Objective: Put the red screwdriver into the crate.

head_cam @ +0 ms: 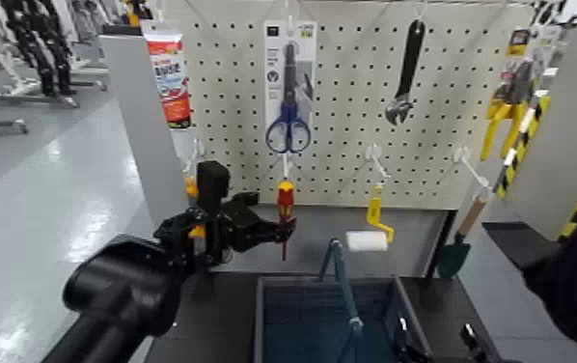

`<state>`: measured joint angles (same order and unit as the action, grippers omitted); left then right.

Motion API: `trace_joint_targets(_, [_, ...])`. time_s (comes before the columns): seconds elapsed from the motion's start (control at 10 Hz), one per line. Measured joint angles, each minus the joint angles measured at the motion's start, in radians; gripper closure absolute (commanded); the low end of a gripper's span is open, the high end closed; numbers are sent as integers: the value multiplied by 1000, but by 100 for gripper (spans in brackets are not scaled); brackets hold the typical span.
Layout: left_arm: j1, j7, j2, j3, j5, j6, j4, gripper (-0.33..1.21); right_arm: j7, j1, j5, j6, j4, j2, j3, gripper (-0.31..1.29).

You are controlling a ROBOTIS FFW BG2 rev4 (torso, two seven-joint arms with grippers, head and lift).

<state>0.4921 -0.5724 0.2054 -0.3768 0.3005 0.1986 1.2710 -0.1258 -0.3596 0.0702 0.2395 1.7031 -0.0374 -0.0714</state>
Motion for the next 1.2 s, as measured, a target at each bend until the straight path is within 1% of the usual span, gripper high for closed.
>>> trace_joint_targets(0.1, [27,-34,-4,-13,9,-1,-33,11,0,1,0,1,0,0,-1,14])
trace_joint_targets(0.5, [91,-105,-14,-50,39,-2,-118,12,0,4,2,3,-3,0,-2,14])
trace_joint_targets(0.6, [101,-114,-15,-54,40,-2,-129,24,0,4,3,5,-3,0,-2,14])
trace_joint_targets(0.7, [108,-118,-15,-56,40,-2,-136,63,0,5,3,7,-4,0,-3,14])
trace_joint_targets(0.8, [112,-115,-16,-58,41,2,-141,89,0,5,3,8,-5,-1,-2,14])
trace_joint_targets(0.9, [113,-107,-17,-58,45,13,-142,93,0,5,3,10,-5,-1,-2,14])
trace_joint_targets(1.0, [113,-100,-18,-60,44,21,-138,104,0,5,3,12,-5,-1,-1,14])
trace_joint_targets(1.1, [112,-93,-19,-64,37,23,-134,110,0,4,3,14,-6,-1,0,14])
trace_joint_targets(1.2, [110,-88,-19,-67,33,24,-129,110,0,4,3,16,-7,-1,1,14])
